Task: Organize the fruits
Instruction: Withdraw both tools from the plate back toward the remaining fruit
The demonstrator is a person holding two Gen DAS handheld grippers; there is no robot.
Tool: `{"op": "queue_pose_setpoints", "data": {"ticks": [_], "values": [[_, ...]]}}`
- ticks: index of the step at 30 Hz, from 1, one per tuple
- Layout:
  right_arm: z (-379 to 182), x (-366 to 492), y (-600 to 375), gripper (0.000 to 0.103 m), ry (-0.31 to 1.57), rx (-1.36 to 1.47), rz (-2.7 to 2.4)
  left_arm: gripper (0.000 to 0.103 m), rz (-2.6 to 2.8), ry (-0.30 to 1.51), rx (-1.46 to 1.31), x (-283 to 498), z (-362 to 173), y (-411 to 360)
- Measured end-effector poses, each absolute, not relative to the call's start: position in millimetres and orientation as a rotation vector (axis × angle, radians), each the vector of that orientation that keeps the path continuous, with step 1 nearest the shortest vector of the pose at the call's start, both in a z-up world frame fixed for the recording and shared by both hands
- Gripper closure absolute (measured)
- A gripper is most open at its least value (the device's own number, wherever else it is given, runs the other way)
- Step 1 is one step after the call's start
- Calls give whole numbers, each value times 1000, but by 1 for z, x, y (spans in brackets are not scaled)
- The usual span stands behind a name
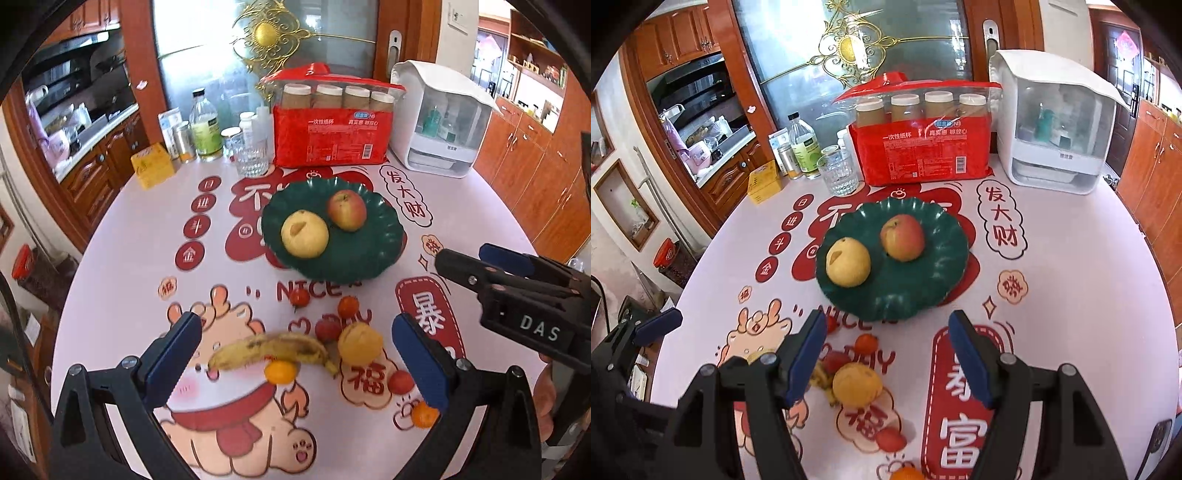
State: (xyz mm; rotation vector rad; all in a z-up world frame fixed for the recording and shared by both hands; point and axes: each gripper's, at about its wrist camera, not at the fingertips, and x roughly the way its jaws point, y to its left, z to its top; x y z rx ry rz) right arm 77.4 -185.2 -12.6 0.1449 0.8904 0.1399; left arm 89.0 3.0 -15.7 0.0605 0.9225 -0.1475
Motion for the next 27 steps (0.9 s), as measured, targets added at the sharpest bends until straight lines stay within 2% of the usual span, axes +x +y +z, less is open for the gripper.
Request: {"op": "queue_pose_setpoints", "data": {"ticks": [17, 27], "values": [[7, 8, -177, 34, 844, 77, 167, 0, -153, 889, 76, 29, -8, 13], [-10, -18, -177, 34, 863, 24, 144, 0, -165, 918, 112, 9, -22, 17]]}}
